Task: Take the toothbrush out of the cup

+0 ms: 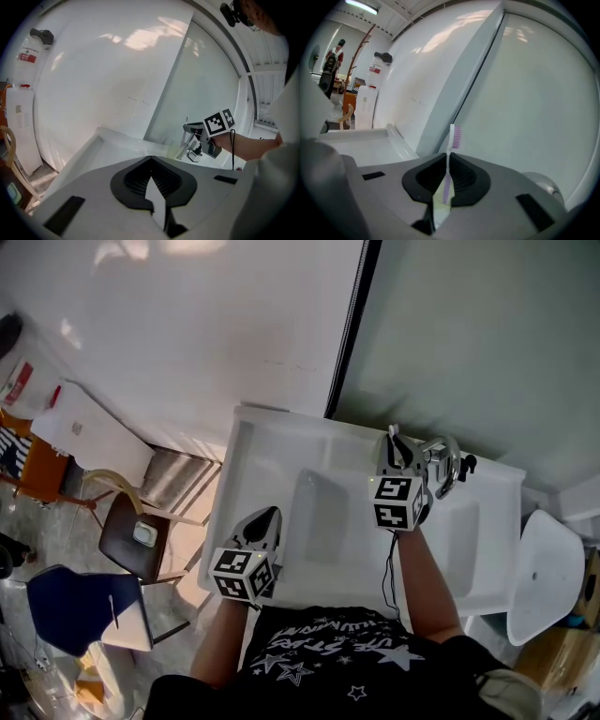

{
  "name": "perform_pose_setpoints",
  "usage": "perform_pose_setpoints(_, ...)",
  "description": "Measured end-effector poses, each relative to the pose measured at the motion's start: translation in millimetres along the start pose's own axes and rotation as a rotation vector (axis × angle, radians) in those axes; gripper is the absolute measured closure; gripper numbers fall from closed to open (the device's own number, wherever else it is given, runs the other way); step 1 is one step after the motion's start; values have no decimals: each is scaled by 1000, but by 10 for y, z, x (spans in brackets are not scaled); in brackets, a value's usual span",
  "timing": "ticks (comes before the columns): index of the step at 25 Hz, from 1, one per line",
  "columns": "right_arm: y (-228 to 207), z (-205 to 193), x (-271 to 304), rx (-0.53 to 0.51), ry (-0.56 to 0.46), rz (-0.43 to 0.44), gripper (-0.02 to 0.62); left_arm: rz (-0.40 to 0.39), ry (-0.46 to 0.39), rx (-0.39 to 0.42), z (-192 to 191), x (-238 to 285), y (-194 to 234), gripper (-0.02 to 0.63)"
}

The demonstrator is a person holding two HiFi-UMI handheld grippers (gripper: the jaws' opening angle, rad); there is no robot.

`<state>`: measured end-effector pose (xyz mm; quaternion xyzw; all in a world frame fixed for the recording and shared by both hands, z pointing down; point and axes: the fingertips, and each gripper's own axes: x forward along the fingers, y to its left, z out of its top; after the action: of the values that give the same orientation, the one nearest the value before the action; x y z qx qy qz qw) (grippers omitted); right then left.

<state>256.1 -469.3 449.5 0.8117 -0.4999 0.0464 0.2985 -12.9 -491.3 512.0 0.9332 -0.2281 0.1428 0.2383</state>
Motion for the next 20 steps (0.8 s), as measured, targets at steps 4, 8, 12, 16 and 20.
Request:
perform_pose_setpoints(4, -10, 134, -205, -4, -60, 19, 566, 16, -30, 10, 17, -156, -173, 591)
perform_pose_setpoints(8, 1, 262, -405, -15, -125, 45, 566, 44, -62, 17, 22, -316, -344, 591)
perform_pose_setpoints(12, 18, 290, -614, -23, -182, 83, 566, 88, -97, 43, -58, -479, -494, 591)
perform_pose_setpoints(16, 38, 262, -850, -22, -226, 135, 568, 139, -128, 55, -143, -665, -694, 591)
perform_pose_setpoints(20, 38, 158, -1115, -9, -258, 183, 568, 156, -126, 37, -255, -858, -1062, 591)
